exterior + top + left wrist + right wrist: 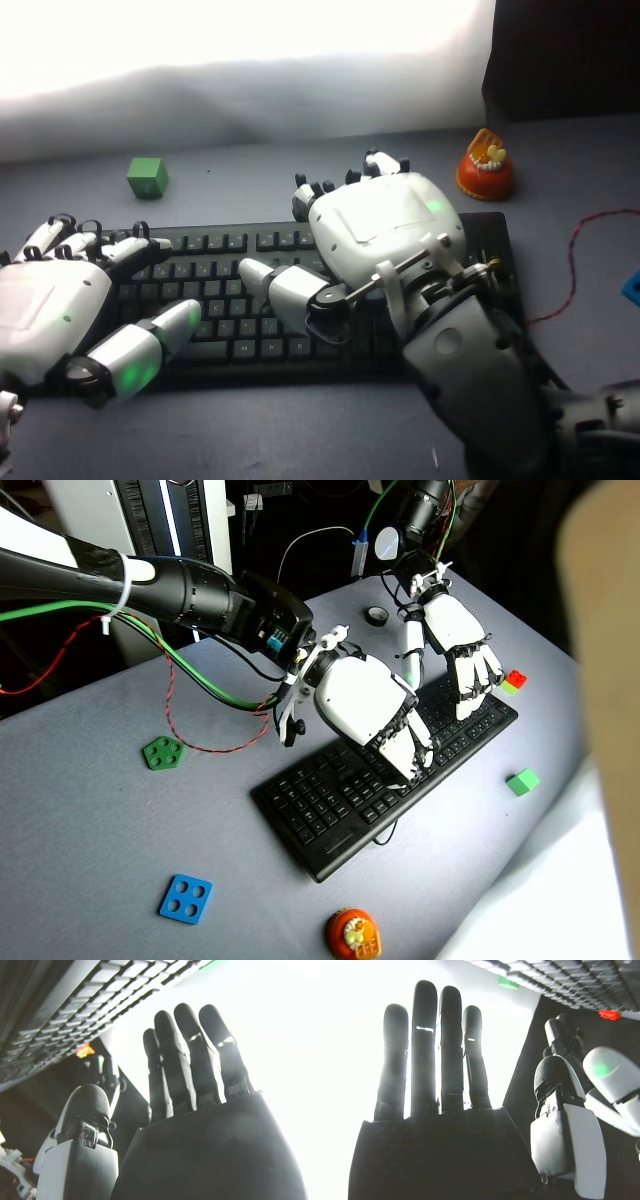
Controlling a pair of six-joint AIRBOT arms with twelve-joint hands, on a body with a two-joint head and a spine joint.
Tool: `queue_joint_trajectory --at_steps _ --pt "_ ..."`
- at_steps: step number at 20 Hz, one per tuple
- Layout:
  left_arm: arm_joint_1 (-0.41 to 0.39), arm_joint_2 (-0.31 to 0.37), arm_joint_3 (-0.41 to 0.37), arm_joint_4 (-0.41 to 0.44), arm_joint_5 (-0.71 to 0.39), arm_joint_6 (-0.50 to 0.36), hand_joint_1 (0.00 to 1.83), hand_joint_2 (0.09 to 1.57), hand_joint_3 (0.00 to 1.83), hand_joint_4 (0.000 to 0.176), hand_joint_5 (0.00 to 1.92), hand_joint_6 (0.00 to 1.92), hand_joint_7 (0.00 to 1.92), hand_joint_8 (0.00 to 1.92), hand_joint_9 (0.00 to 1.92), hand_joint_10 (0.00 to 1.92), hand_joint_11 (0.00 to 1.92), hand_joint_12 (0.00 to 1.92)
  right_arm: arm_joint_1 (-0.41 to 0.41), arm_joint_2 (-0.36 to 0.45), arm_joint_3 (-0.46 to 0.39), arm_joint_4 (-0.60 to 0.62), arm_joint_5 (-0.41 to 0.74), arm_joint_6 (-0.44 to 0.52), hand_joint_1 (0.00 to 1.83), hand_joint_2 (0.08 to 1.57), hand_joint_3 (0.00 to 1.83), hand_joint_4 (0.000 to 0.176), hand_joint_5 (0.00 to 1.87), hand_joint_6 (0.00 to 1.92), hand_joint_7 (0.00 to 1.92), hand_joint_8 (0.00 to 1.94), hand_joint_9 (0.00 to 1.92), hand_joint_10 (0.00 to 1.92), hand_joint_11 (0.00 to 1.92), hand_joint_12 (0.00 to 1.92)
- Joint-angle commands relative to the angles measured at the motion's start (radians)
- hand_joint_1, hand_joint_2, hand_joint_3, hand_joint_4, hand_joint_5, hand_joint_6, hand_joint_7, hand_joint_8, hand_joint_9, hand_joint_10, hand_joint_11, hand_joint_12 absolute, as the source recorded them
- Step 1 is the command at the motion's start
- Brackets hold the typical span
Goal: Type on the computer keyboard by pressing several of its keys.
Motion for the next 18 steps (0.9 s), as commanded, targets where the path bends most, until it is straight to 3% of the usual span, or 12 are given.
queue_joint_trajectory --at_steps 1,6,9,10,12,13,14,15,16,17,18 --pt "0.001 -0.005 0.012 0.050 0.113 -0.005 0.15 1.36 0.00 0.000 0.42 0.24 0.58 0.01 0.29 0.66 0.00 1.44 0.015 0.008 -0.010 -0.095 0.045 0.005 0.00 1.21 0.00 0.000 0.46 0.41 0.78 0.02 0.58 0.86 0.20 1.62" --pt "0.001 -0.017 0.040 0.050 0.097 -0.007 0.16 1.35 0.00 0.000 0.36 0.22 0.53 0.00 0.24 0.61 0.00 1.36 0.026 0.055 -0.076 -0.095 0.048 0.009 0.00 1.21 0.00 0.000 0.47 0.41 0.79 0.02 0.56 0.88 0.17 1.64" --pt "0.000 -0.019 0.046 0.050 0.096 -0.007 0.28 1.32 0.00 0.000 0.35 0.21 0.50 0.00 0.22 0.59 0.00 1.31 0.024 0.060 -0.085 -0.095 0.051 0.009 0.02 1.21 0.00 0.000 0.46 0.40 0.80 0.02 0.56 0.87 0.18 1.62" --pt "0.001 -0.021 0.050 0.050 0.093 -0.007 0.46 1.27 0.00 0.000 0.33 0.21 0.48 0.00 0.21 0.57 0.00 1.31 0.021 0.062 -0.088 -0.095 0.052 0.009 0.01 1.21 0.00 0.000 0.47 0.40 0.81 0.02 0.58 0.86 0.18 1.62" --pt "0.001 -0.023 0.052 0.050 0.093 -0.007 0.46 1.27 0.00 0.000 0.33 0.21 0.48 0.00 0.21 0.57 0.00 1.31 0.020 0.062 -0.088 -0.095 0.051 0.010 0.01 1.21 0.00 0.000 0.47 0.40 0.81 0.02 0.58 0.86 0.18 1.62" --pt "0.000 -0.024 0.052 0.050 0.090 -0.007 0.59 1.22 0.00 0.000 0.30 0.20 0.44 0.01 0.19 0.57 0.00 1.31 0.019 0.061 -0.088 -0.095 0.050 0.011 0.00 1.21 0.00 0.000 0.48 0.41 0.81 0.02 0.58 0.86 0.19 1.62" --pt "-0.001 -0.024 0.054 0.050 0.088 -0.007 0.59 1.22 0.00 0.000 0.30 0.20 0.44 0.01 0.19 0.57 0.00 1.31 0.017 0.060 -0.090 -0.095 0.049 0.012 0.00 1.21 0.00 0.000 0.48 0.41 0.81 0.02 0.58 0.86 0.19 1.62" --pt "-0.001 -0.024 0.056 0.050 0.085 -0.008 0.74 1.14 0.00 0.007 0.24 0.18 0.37 0.00 0.15 0.55 0.00 1.26 0.017 0.058 -0.092 -0.095 0.049 0.012 0.00 1.21 0.00 0.000 0.46 0.39 0.79 0.01 0.56 0.85 0.16 1.61" --pt "-0.002 -0.024 0.056 0.050 0.084 -0.009 0.78 1.12 0.00 0.008 0.24 0.18 0.36 0.00 0.15 0.55 0.00 1.26 0.016 0.058 -0.093 -0.095 0.048 0.012 0.00 1.21 0.00 0.000 0.46 0.39 0.79 0.01 0.55 0.86 0.15 1.62" --pt "-0.003 -0.023 0.058 0.050 0.080 -0.011 0.91 1.04 0.00 0.022 0.19 0.14 0.31 0.00 0.10 0.54 0.00 1.23 0.013 0.057 -0.094 -0.095 0.048 0.012 0.00 1.21 0.00 0.000 0.45 0.38 0.78 0.00 0.53 0.87 0.15 1.63" --pt "-0.004 -0.023 0.059 0.050 0.080 -0.011 0.91 1.04 0.00 0.022 0.19 0.14 0.31 0.00 0.10 0.54 0.00 1.23 0.012 0.056 -0.093 -0.095 0.048 0.012 0.00 1.21 0.00 0.000 0.45 0.38 0.78 0.00 0.53 0.87 0.15 1.63"
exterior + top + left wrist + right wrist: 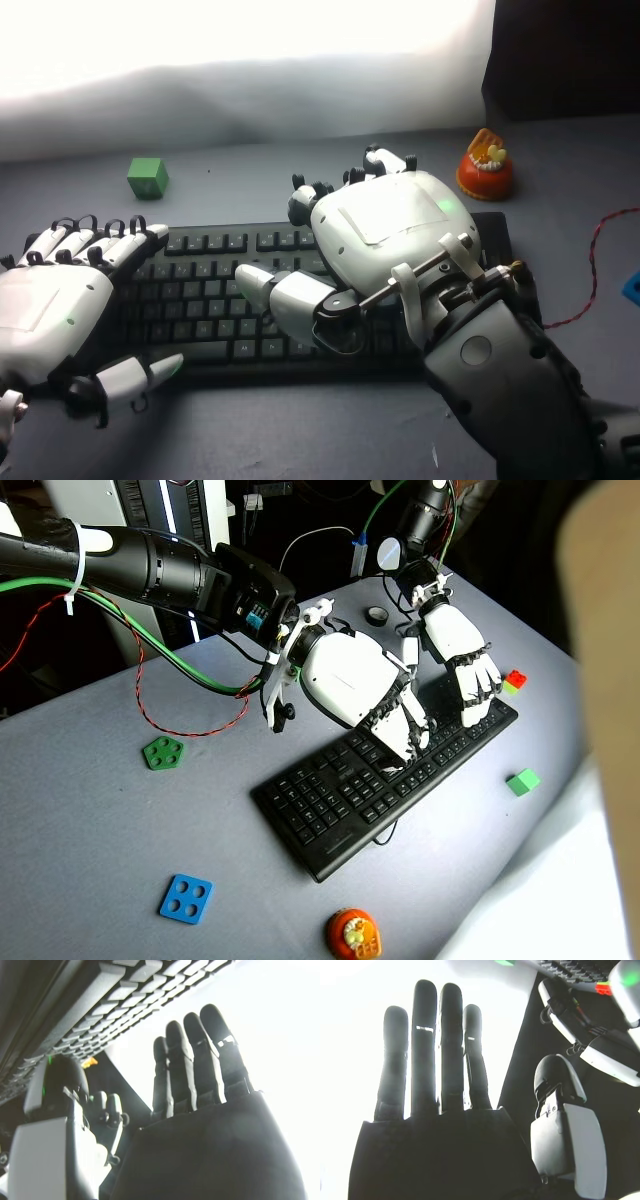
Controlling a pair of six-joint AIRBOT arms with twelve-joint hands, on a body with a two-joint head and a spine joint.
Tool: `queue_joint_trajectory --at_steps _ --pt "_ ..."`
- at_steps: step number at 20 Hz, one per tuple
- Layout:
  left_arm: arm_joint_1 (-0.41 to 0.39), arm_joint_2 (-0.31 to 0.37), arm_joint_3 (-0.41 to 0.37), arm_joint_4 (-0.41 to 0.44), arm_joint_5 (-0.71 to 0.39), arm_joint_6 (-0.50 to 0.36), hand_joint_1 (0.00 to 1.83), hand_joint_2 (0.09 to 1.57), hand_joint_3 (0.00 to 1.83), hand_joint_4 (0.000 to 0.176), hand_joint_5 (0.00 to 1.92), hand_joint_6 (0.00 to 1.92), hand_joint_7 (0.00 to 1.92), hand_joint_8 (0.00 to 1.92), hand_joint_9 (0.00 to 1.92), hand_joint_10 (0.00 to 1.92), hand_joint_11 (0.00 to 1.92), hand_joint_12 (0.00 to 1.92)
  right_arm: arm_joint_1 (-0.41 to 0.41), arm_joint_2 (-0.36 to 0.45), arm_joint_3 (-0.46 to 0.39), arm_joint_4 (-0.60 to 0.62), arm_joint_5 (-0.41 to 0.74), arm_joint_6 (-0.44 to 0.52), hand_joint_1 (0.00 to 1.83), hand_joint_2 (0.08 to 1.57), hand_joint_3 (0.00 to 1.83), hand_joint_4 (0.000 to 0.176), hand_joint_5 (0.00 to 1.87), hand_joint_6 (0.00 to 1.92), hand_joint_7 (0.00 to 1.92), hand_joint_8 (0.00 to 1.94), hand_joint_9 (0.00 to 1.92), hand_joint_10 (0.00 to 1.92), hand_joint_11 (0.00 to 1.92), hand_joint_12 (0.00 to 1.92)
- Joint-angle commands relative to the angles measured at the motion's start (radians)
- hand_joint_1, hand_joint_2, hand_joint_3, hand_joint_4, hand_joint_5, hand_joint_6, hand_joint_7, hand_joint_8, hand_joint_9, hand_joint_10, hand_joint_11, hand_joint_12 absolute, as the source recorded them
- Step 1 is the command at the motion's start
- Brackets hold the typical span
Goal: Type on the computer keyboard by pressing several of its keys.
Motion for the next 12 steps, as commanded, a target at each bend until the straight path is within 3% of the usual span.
queue_joint_trajectory --at_steps 1,2,3,4,5,6,10,11,12 --pt "-0.011 0.002 0.007 0.045 0.112 -0.009 0.96 0.97 0.00 0.038 0.17 0.10 0.26 0.00 0.04 0.52 0.00 1.06 0.000 0.001 -0.007 -0.094 0.055 0.005 0.00 1.21 0.00 0.000 0.45 0.37 0.77 0.00 0.53 0.88 0.16 1.64" --pt "-0.011 0.002 0.007 0.045 0.112 -0.009 0.96 0.97 0.00 0.038 0.17 0.10 0.26 0.00 0.04 0.52 0.00 1.06 -0.001 0.000 -0.007 -0.094 0.055 0.005 0.00 1.21 0.00 0.000 0.45 0.37 0.77 0.00 0.53 0.88 0.16 1.64" --pt "-0.011 0.002 0.007 0.045 0.112 -0.009 0.96 0.96 0.00 0.052 0.13 0.06 0.19 0.00 0.01 0.42 0.00 0.94 -0.002 0.000 -0.008 -0.094 0.055 0.005 0.00 1.21 0.00 0.000 0.45 0.37 0.77 0.00 0.53 0.88 0.16 1.63" --pt "-0.011 0.003 0.007 0.045 0.111 -0.009 0.98 0.94 0.00 0.067 0.06 0.01 0.05 0.00 0.00 0.13 0.00 0.63 -0.002 0.000 -0.009 -0.094 0.055 0.005 0.00 1.21 0.00 0.000 0.45 0.37 0.77 0.00 0.53 0.88 0.16 1.63" --pt "-0.011 0.003 0.007 0.045 0.111 -0.009 0.98 0.94 0.00 0.067 0.06 0.01 0.05 0.00 0.00 0.13 0.00 0.63 -0.002 0.000 -0.009 -0.094 0.055 0.005 0.00 1.21 0.00 0.000 0.45 0.37 0.77 0.00 0.53 0.88 0.16 1.63" --pt "-0.011 0.003 0.007 0.045 0.111 -0.009 0.98 0.95 0.00 0.061 0.05 0.00 0.02 0.00 0.00 0.07 0.00 0.49 -0.002 0.000 -0.009 -0.094 0.055 0.005 0.00 1.21 0.00 0.000 0.46 0.38 0.76 0.00 0.52 0.88 0.15 1.63" --pt "-0.014 -0.005 0.009 0.045 0.100 -0.003 0.97 0.97 0.00 0.053 0.06 0.01 0.05 0.00 0.03 0.07 0.00 0.47 -0.002 0.000 -0.010 -0.094 0.052 0.005 0.00 1.22 0.00 0.000 0.45 0.37 0.78 0.01 0.53 0.88 0.15 1.62" --pt "-0.019 -0.005 0.010 0.045 0.096 -0.003 0.80 1.06 0.03 0.031 0.13 0.03 0.12 0.02 0.12 0.11 0.00 0.72 -0.003 0.000 -0.010 -0.094 0.052 0.005 0.00 1.22 0.00 0.000 0.45 0.37 0.77 0.01 0.53 0.88 0.16 1.62" --pt "-0.026 -0.003 0.011 0.045 0.092 -0.003 0.80 1.06 0.03 0.031 0.13 0.03 0.12 0.02 0.12 0.11 0.00 0.72 -0.004 0.000 -0.010 -0.094 0.051 0.005 0.00 1.22 0.00 0.000 0.45 0.37 0.77 0.01 0.53 0.88 0.16 1.62"
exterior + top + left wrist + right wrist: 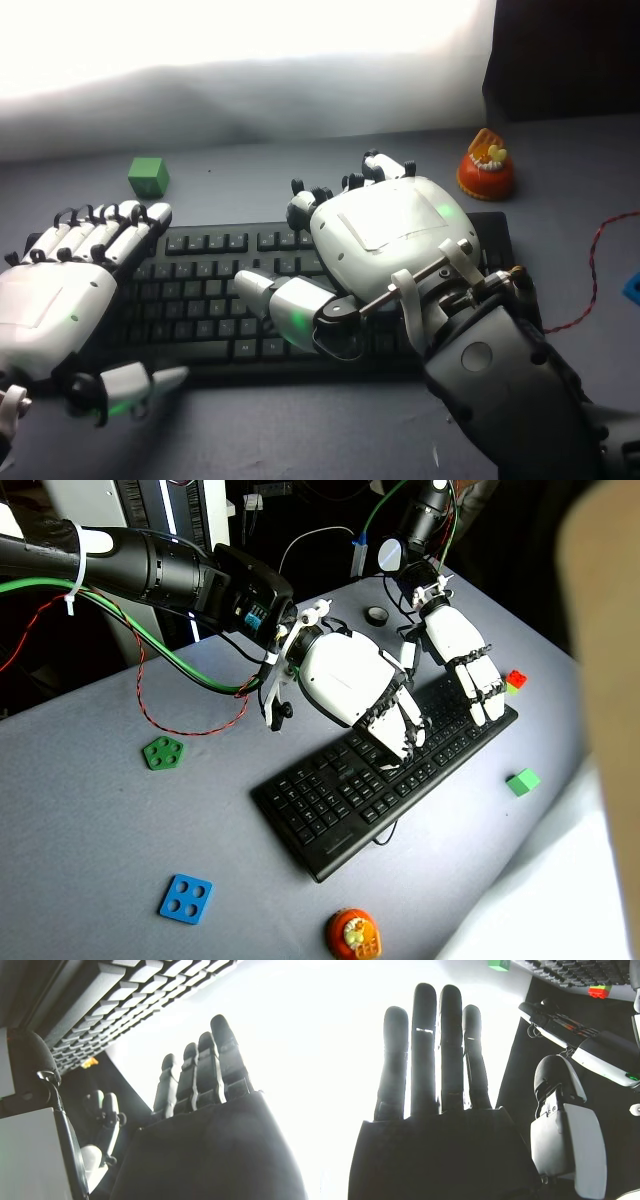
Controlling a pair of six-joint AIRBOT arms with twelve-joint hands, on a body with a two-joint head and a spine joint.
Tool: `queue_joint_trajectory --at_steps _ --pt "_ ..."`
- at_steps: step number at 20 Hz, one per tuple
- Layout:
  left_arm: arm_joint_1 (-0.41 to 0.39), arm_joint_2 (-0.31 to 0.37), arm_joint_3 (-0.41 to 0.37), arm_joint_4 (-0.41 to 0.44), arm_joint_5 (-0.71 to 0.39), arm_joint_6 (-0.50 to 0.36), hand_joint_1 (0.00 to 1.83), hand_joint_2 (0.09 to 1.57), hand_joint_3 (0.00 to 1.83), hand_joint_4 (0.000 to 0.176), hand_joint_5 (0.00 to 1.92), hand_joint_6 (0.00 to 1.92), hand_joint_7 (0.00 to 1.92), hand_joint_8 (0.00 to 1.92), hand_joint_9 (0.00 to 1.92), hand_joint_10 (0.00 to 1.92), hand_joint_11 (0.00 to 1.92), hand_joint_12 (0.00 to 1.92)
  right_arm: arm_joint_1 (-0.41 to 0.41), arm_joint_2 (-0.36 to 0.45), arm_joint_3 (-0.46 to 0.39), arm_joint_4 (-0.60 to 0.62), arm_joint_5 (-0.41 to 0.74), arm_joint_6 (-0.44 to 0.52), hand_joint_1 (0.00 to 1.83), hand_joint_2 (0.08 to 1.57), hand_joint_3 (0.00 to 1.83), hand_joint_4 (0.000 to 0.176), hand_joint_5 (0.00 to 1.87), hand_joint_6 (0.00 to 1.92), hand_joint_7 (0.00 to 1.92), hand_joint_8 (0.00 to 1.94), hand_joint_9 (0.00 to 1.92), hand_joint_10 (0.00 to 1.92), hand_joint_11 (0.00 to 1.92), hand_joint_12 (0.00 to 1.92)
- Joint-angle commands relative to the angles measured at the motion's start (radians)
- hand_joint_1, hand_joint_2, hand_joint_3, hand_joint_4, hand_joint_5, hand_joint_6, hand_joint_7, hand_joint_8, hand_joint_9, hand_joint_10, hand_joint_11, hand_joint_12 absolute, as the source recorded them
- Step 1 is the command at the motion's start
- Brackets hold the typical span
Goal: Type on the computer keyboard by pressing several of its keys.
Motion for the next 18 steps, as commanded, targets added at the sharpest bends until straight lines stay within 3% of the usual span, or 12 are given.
queue_joint_trajectory --at_steps 1,2,4,8,14,17,18 --pt "-0.012 0.001 0.009 0.046 0.111 -0.006 0.40 1.22 0.06 0.012 0.14 0.02 0.16 0.02 0.16 0.13 0.00 0.85 0.002 0.000 -0.006 -0.090 0.052 0.004 0.00 1.22 0.00 0.000 0.46 0.37 0.78 0.01 0.54 0.87 0.17 1.62" --pt "-0.012 0.004 0.011 0.046 0.111 -0.006 0.25 1.28 0.03 0.001 0.18 0.03 0.19 0.02 0.17 0.12 0.00 0.88 0.002 0.000 -0.006 -0.090 0.051 0.004 0.00 1.22 0.00 0.000 0.47 0.37 0.78 0.01 0.54 0.87 0.17 1.62" --pt "-0.011 0.006 0.014 0.046 0.109 -0.006 0.13 1.33 0.02 0.000 0.21 0.03 0.22 0.01 0.19 0.11 0.00 0.96 0.001 0.000 -0.006 -0.090 0.048 0.001 0.00 1.22 0.00 0.000 0.46 0.37 0.78 0.01 0.54 0.88 0.16 1.63" --pt "-0.010 0.003 0.018 0.046 0.108 -0.006 0.02 1.35 0.01 0.000 0.25 0.03 0.26 0.02 0.21 0.10 0.00 0.95 0.000 0.000 -0.007 -0.090 0.047 0.001 0.00 1.22 0.00 0.000 0.47 0.38 0.79 0.01 0.54 0.88 0.17 1.63" --pt "-0.012 -0.018 0.035 0.046 0.102 -0.006 0.03 1.36 0.00 0.000 0.24 0.01 0.21 0.00 0.19 0.07 0.00 0.90 -0.002 -0.005 -0.006 -0.091 0.044 0.002 0.00 1.22 0.00 0.000 0.45 0.38 0.77 0.00 0.53 0.88 0.14 1.63" --pt "-0.009 -0.019 0.040 0.046 0.102 -0.006 0.11 1.35 0.00 0.000 0.26 0.02 0.23 0.01 0.21 0.07 0.00 0.92 -0.002 -0.006 -0.006 -0.091 0.044 0.002 0.00 1.22 0.00 0.000 0.46 0.38 0.77 0.00 0.54 0.88 0.15 1.63" --pt "-0.009 -0.019 0.041 0.046 0.102 -0.006 0.24 1.32 0.00 0.001 0.26 0.02 0.23 0.01 0.21 0.07 0.00 0.91 -0.002 -0.006 -0.006 -0.091 0.044 0.002 0.00 1.22 0.00 0.000 0.47 0.38 0.78 0.00 0.54 0.87 0.16 1.62"
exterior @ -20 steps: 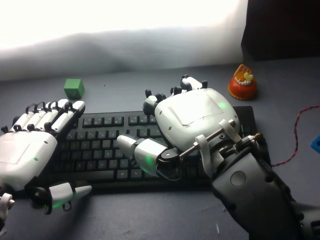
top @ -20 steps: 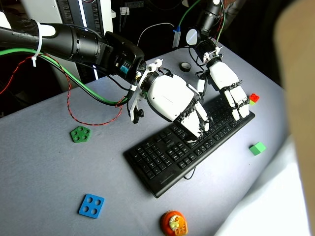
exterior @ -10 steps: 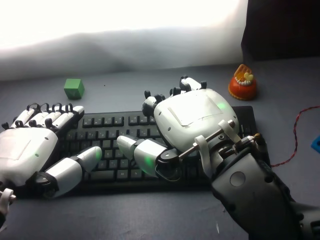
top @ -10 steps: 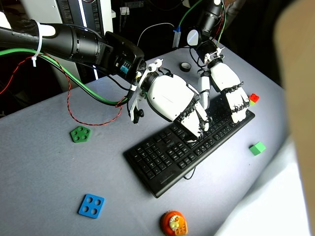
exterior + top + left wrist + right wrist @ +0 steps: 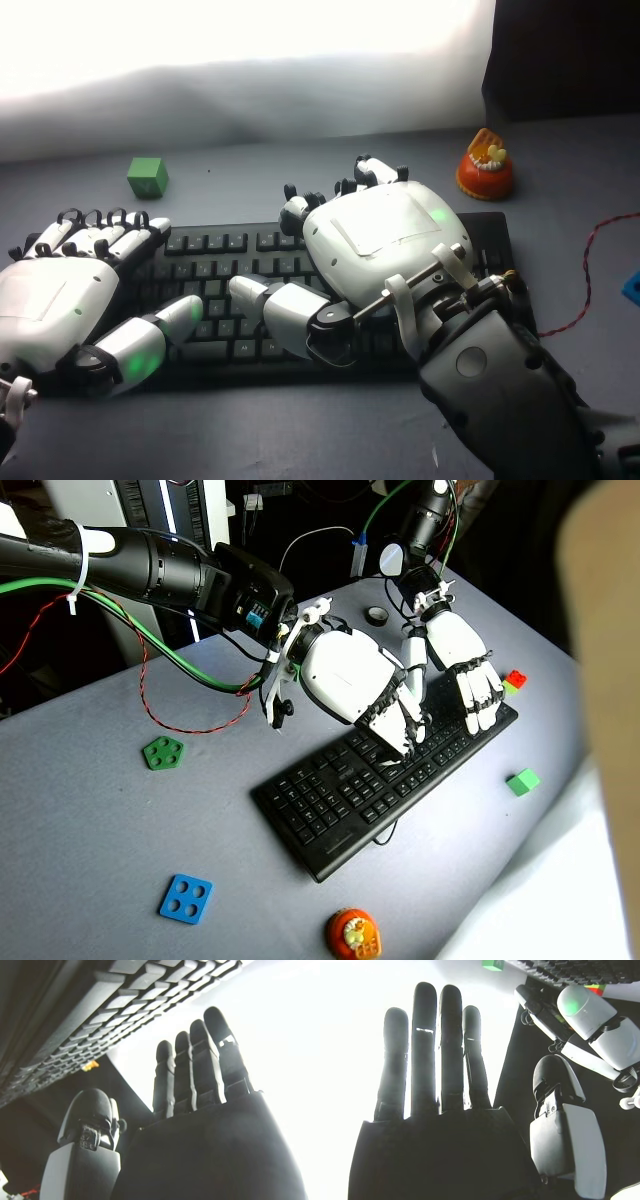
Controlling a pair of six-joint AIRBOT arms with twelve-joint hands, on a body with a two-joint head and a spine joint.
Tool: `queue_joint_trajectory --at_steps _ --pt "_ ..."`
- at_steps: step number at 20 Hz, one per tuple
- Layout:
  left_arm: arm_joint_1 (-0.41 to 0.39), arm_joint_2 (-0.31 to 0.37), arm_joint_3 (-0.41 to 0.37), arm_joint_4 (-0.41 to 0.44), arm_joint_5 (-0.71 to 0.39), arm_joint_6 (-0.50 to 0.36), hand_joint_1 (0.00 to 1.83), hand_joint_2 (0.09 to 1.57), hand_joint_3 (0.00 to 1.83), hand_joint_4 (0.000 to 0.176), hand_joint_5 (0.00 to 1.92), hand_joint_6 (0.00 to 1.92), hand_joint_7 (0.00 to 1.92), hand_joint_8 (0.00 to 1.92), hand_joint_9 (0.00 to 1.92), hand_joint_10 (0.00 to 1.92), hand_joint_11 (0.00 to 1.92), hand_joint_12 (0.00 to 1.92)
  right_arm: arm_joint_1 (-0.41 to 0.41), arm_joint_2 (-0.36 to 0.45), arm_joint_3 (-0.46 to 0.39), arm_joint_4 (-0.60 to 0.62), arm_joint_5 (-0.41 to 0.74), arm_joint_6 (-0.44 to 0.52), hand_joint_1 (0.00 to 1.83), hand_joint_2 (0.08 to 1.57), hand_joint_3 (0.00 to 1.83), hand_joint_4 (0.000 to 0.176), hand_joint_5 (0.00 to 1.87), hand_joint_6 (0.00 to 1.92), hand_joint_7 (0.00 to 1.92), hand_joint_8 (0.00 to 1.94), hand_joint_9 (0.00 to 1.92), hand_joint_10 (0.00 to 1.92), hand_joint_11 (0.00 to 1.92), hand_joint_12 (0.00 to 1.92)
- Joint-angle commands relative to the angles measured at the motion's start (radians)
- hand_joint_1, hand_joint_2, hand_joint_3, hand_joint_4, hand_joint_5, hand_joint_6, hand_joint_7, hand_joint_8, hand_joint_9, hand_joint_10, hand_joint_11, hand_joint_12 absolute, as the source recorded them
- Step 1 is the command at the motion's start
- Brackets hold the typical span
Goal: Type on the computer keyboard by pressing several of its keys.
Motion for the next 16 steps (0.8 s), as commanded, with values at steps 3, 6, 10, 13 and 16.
queue_joint_trajectory --at_steps 3,6,10,13,16 --pt "-0.005 0.004 0.011 0.045 0.114 -0.009 0.82 1.11 0.00 0.020 0.20 0.00 0.18 0.00 0.19 0.06 0.00 0.92 -0.001 0.001 -0.004 -0.090 0.052 0.003 0.00 1.22 0.00 0.000 0.45 0.37 0.78 0.00 0.55 0.87 0.16 1.62" --pt "-0.006 0.006 0.015 0.045 0.110 -0.010 1.00 1.02 0.00 0.048 0.10 0.00 0.09 0.00 0.13 0.04 0.00 0.84 -0.001 0.001 -0.004 -0.090 0.052 0.003 0.00 1.22 0.00 0.000 0.46 0.37 0.77 0.00 0.54 0.87 0.16 1.62" --pt "-0.008 0.007 0.015 0.045 0.107 -0.010 0.90 1.05 0.00 0.030 0.11 0.00 0.11 0.00 0.15 0.04 0.00 0.88 -0.002 0.002 -0.004 -0.090 0.054 -0.001 0.00 1.22 0.00 0.000 0.44 0.37 0.78 0.00 0.53 0.88 0.15 1.64" --pt "-0.011 0.016 0.010 0.045 0.104 -0.012 0.22 1.24 0.04 0.000 0.16 0.02 0.19 0.02 0.20 0.06 0.00 0.97 -0.003 0.007 -0.005 -0.090 0.055 -0.009 0.00 1.22 0.00 0.000 0.46 0.37 0.77 0.00 0.54 0.87 0.17 1.62" --pt "-0.018 0.048 -0.007 0.045 0.097 -0.012 0.05 1.31 0.01 0.002 0.20 0.01 0.22 0.01 0.21 0.05 0.00 0.99 -0.004 0.013 -0.007 -0.090 0.054 -0.019 0.01 1.22 0.00 0.000 0.48 0.38 0.79 0.01 0.56 0.88 0.17 1.64"
